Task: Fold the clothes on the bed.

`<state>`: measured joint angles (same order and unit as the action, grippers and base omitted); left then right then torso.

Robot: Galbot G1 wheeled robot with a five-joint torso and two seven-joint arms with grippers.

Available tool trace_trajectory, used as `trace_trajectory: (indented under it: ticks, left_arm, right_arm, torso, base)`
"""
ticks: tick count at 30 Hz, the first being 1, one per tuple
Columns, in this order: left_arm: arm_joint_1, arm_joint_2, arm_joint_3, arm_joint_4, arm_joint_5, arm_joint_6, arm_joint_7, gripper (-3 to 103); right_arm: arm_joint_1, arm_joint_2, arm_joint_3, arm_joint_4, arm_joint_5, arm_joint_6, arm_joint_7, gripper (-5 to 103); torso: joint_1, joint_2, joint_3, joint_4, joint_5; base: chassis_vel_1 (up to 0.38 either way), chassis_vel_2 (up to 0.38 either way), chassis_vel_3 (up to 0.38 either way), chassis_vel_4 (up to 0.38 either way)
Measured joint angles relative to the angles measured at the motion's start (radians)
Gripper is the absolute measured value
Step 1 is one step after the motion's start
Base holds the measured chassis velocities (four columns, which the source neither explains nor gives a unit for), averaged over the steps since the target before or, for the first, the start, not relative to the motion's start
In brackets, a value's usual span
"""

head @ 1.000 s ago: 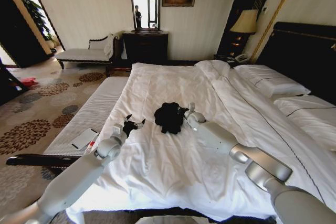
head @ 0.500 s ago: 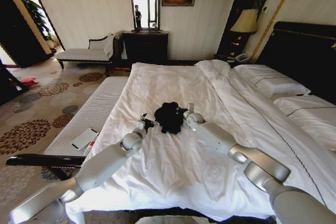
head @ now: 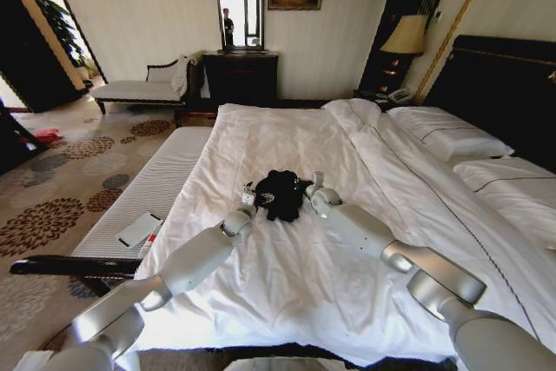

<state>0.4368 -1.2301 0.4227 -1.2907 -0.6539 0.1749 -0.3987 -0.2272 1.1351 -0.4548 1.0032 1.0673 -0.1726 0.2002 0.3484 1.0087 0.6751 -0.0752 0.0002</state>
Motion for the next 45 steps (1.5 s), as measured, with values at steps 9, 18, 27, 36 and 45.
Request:
trace_trajectory:
  ticks: [9,18,27,36,45]
  left_arm:
    - [-0.016,-0.101,0.001,0.124,0.042,-0.029,0.021,103]
    - [-0.036,-0.183,-0.02,0.228,0.093,-0.054,0.036,99]
    - [-0.049,-0.218,-0.042,0.306,0.111,-0.074,0.055,99]
    - [-0.049,-0.256,-0.072,0.37,0.137,-0.098,0.059,84]
    - [-0.06,-0.267,-0.096,0.412,0.132,-0.11,0.06,41]
  right_arm:
    - [0.001,-0.006,-0.003,-0.001,0.002,0.0,-0.002,0]
    - [-0.004,-0.006,-0.003,0.002,0.002,0.0,-0.001,0]
    - [-0.013,-0.007,0.007,0.003,0.005,0.0,0.002,0]
    - [-0.02,-0.021,0.009,0.014,0.004,0.0,0.005,0]
    - [-0.027,-0.024,0.007,0.026,0.005,0.0,0.005,0]
  torso:
    - [0.0,0.0,0.0,-0.0002,0.0]
    - [0.0,0.0,0.0,0.0,0.0]
    - [0.0,0.0,0.0,0.0,-0.0001]
    - [0.0,0.0,0.0,-0.0001,-0.0001]
    - [0.0,0.0,0.0,0.0,-0.0002]
  base:
    - [0.0,0.0,0.0,0.0]
    - [0.0,0.0,0.0,0.0]
    - [0.0,0.0,0.0,0.0]
    - [0.0,0.0,0.0,0.0]
    - [0.0,0.0,0.0,0.0]
